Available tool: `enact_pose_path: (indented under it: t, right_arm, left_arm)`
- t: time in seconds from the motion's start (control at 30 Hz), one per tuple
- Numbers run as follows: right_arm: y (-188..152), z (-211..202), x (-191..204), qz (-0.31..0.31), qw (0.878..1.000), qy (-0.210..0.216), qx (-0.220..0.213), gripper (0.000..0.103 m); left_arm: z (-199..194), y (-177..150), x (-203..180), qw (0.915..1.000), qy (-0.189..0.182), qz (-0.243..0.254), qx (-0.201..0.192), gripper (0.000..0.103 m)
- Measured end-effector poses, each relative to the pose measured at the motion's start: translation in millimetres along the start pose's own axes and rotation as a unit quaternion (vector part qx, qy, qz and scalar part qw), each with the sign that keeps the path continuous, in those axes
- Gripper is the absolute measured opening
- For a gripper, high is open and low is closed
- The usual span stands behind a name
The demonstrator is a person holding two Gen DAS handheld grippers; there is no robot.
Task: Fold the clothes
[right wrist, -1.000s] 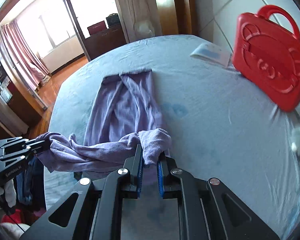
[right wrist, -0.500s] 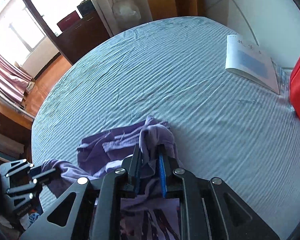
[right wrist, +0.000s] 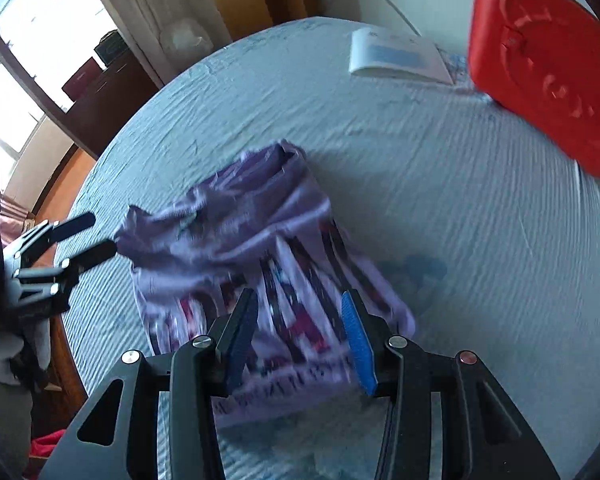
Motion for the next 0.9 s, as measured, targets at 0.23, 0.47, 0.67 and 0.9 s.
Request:
enact_pose_path:
  t: [0.23, 0.47, 0.67, 0.9]
  right_arm:
    - [-84.0, 3.2, 15.8, 0.161, 0.987, 0.028, 0.008, 0.044]
    - [-103.4, 36.8, 62.7, 0.295, 0.956, 0.007, -0.004, 0.048]
    - [-108.2, 36.7, 70.5, 0.33, 0.943, -0.031, 0.008, 0.011]
    - [-108.5, 21.4, 76.8, 0.365, 0.929, -0.056, 0.004, 0.018]
  left_arm:
    - [37.2, 17.6, -1.4, 0.9965, -0.048, 0.063, 0.027, 0.079]
    - [67.1, 19.4, 25.2, 0.9796, -0.082, 0.163, 0.084, 0.076]
    - [87.2, 17.2, 36.0, 0.9709, -0.102, 0.175, 0.127, 0.008]
    - [61.3, 48.4, 21.5, 0.9639, -0.151, 0.185, 0.117, 0.047]
Point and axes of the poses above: each gripper's, at about its wrist camera, not at the fingertips, and z roughly the way its jaws point, x to its left, y to its top, the point moved 3 cm from there along z, roughly the way its jaws point, and after that the axes turned 7 degrees about -z, right-handed, at the moved point
